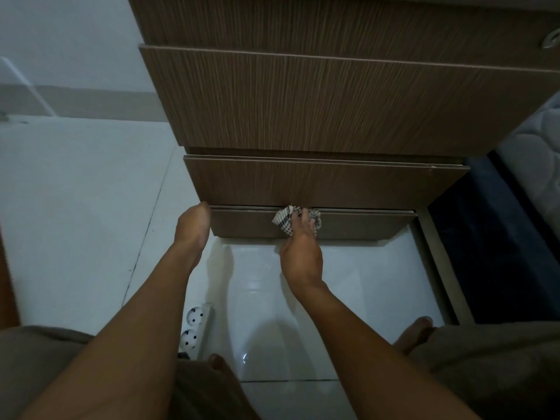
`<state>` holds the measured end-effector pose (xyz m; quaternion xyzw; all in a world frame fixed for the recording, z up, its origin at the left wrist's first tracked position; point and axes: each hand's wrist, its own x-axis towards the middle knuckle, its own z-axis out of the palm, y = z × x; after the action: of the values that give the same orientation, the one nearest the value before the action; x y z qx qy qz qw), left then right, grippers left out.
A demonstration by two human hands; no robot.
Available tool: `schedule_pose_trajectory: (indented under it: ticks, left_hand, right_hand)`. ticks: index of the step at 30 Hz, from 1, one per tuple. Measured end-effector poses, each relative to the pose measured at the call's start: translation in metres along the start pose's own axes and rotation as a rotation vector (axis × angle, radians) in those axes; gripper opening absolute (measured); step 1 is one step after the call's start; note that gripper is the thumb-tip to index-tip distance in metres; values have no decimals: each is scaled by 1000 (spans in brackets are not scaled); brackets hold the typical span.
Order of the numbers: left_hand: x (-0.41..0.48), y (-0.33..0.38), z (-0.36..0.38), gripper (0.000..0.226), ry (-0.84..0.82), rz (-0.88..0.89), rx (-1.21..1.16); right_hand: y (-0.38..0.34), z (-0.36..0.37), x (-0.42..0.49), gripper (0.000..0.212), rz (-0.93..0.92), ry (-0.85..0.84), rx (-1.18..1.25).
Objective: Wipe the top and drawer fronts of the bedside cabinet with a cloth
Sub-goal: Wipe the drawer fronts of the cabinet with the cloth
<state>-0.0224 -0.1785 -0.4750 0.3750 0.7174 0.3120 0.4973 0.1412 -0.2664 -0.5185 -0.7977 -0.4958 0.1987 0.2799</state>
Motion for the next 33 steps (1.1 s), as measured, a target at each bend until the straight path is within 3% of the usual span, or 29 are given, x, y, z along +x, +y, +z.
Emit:
schedule_pose_trajectory:
  ticks: [12,18,30,33]
  left_hand:
    - [2,-1,-10,26,-52,0,-58]
    - [9,0,-19,16,-77,20,-109]
    - [11,3,-25,37,-110,-23,-212]
    - [13,2,-26,37,-101,3,-178]
  right_hand:
    - [-53,35,-9,68,-97,-167,-63]
    - [-80,49,-11,69,-151,-247,-100]
    - [-82,58,-17,73,-361,-442,-142]
    - [-64,58,-24,69,-368,-291,-11]
